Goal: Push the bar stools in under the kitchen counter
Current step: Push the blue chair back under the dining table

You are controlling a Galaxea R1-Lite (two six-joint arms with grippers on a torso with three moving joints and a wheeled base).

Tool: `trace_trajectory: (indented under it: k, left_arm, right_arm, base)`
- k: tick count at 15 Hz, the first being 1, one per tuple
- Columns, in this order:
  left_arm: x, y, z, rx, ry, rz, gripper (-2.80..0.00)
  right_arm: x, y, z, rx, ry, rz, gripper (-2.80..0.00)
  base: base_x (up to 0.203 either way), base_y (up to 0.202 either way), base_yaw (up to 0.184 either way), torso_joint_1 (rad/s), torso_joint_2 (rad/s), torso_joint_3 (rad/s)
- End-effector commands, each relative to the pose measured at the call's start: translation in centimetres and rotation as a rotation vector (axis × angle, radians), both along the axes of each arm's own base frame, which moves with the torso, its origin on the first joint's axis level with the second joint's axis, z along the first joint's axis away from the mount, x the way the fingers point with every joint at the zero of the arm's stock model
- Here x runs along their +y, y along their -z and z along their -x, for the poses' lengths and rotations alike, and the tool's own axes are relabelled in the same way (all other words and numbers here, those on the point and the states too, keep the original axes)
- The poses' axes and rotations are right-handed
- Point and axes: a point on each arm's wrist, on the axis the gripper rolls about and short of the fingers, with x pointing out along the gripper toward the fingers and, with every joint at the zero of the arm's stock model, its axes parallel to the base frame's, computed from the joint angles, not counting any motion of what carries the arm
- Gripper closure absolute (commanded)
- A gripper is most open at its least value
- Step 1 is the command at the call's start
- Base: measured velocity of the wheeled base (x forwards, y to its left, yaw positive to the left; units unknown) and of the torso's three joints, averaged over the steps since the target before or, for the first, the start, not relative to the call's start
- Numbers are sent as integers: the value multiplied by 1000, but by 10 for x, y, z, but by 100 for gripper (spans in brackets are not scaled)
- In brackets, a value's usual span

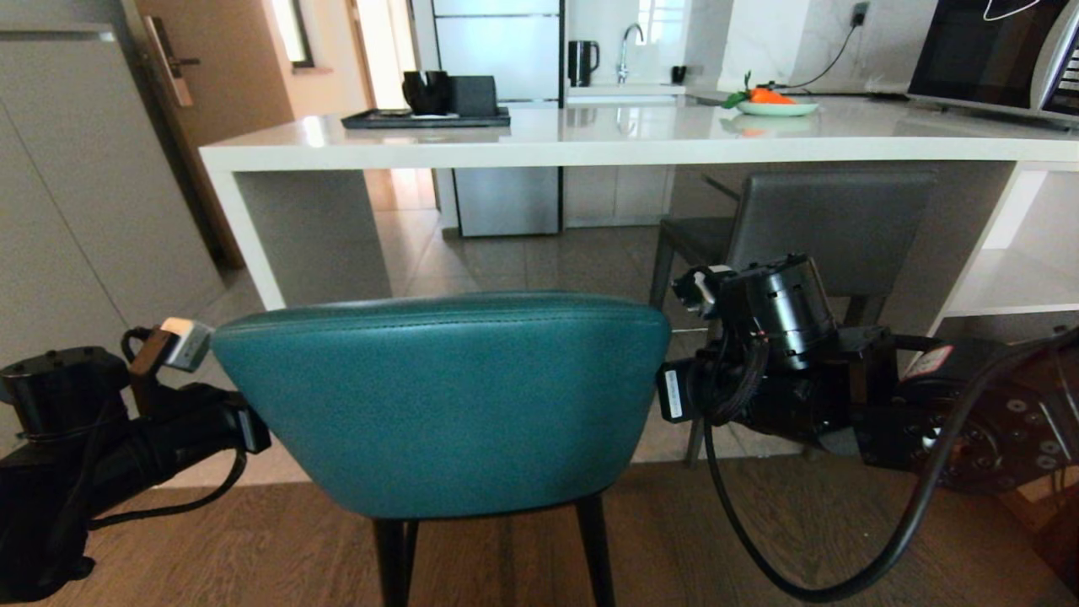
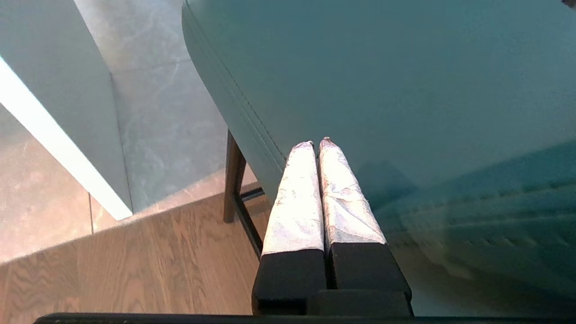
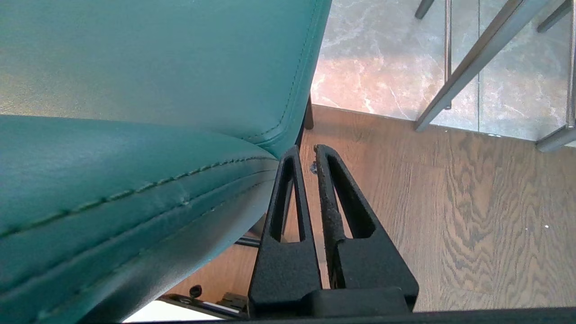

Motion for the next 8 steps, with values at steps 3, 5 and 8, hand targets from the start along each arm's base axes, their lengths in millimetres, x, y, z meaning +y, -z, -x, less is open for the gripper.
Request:
trace_trajectory:
  k: [3, 5, 8]
  left_arm:
    - [8, 4, 11, 22, -36, 3, 0]
    - [26, 6, 18, 32, -101, 5, 0]
    - [38, 5, 27, 30, -117, 14, 0]
  right_arm:
    - [5, 1, 5, 0, -17, -1, 0]
    - [-6, -2, 13, 1, -2, -3, 0]
    - [-17, -4, 19, 1, 15, -6, 0]
  base:
    - [0, 0, 0, 0, 0, 0]
    - [0, 0, 0, 0, 0, 0]
    - [0, 0, 0, 0, 0, 0]
